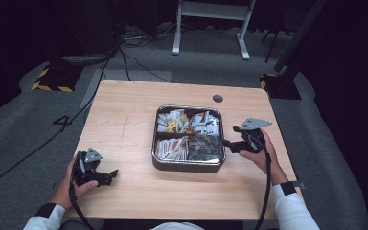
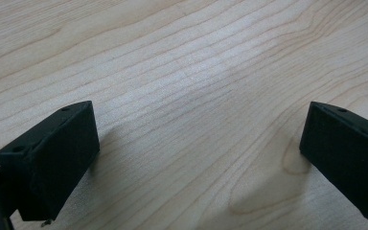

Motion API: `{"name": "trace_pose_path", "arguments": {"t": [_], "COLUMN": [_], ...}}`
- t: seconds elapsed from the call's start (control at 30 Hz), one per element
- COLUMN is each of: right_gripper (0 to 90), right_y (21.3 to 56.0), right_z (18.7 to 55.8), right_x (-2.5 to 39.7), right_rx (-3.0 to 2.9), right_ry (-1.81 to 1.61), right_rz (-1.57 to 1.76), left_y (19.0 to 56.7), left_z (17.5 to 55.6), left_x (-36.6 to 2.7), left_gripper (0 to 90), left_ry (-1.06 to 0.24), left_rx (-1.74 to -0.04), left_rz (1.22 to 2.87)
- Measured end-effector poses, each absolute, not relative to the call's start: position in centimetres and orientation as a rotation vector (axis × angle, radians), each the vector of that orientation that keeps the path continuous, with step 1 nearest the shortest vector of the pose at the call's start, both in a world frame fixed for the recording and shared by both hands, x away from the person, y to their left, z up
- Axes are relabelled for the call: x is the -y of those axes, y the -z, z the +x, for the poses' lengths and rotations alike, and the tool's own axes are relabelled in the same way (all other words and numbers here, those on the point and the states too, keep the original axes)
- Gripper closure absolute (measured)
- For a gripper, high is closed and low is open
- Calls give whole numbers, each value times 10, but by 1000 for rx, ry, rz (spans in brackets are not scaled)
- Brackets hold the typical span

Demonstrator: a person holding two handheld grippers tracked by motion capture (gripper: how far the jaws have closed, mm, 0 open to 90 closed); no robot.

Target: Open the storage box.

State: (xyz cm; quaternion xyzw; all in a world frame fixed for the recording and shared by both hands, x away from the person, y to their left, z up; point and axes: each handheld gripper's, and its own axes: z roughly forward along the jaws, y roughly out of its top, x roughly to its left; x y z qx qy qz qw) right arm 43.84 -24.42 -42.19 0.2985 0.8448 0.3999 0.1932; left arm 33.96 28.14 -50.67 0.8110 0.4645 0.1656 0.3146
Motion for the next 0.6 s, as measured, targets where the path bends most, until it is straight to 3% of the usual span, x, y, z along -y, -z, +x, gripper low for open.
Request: {"name": "trace_pose_path", "arguments": {"t": [0.6], "right_gripper": [260], "right_y": [429], "right_z": [454], "right_x": [197], "right_rx": [-2453], "right_ry": [-1128], "right_rz": [791], "left_y": [507], "left_z": [340], "left_x": [-282], "left_gripper": [2], "left_ry": [-436], "left_rx": [-1222], "left_rz": [2139]}}
